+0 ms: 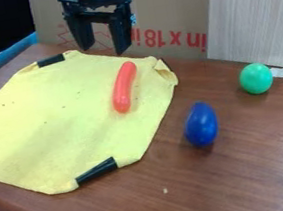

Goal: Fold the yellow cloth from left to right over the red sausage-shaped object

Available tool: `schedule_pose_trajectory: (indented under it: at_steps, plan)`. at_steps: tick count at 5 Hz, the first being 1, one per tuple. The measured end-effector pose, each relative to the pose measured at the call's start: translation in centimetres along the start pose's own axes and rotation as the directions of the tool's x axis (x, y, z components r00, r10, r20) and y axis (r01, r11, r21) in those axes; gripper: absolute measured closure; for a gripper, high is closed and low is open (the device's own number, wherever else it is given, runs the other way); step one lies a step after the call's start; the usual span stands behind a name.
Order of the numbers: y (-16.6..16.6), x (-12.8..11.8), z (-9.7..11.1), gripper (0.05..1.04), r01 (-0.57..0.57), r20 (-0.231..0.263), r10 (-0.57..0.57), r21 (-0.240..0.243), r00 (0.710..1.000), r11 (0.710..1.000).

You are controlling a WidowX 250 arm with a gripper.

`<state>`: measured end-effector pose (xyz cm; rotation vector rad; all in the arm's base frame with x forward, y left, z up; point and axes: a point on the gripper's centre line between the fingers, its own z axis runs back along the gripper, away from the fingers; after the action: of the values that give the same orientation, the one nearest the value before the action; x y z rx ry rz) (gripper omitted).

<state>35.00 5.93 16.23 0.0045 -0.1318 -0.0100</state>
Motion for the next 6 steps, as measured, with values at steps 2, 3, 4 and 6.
schedule_pose_trajectory:
  at_steps: [2, 3, 4, 6]
  plan:
    - [1.9, -1.3, -2.4, 0.084, -0.018, -0.048, 0.017, -0.023, 0.999, 1.0]
    - [4.3, -2.2, -3.0, 0.084, -0.035, -0.035, 0.035, -0.017, 0.999, 0.999]
    - [6.4, -3.0, -2.7, 0.084, -0.058, 0.014, 0.057, 0.035, 0.998, 0.998]
    - [9.8, -6.1, -2.5, 0.084, -0.11, 0.045, 0.105, 0.11, 0.993, 0.988]
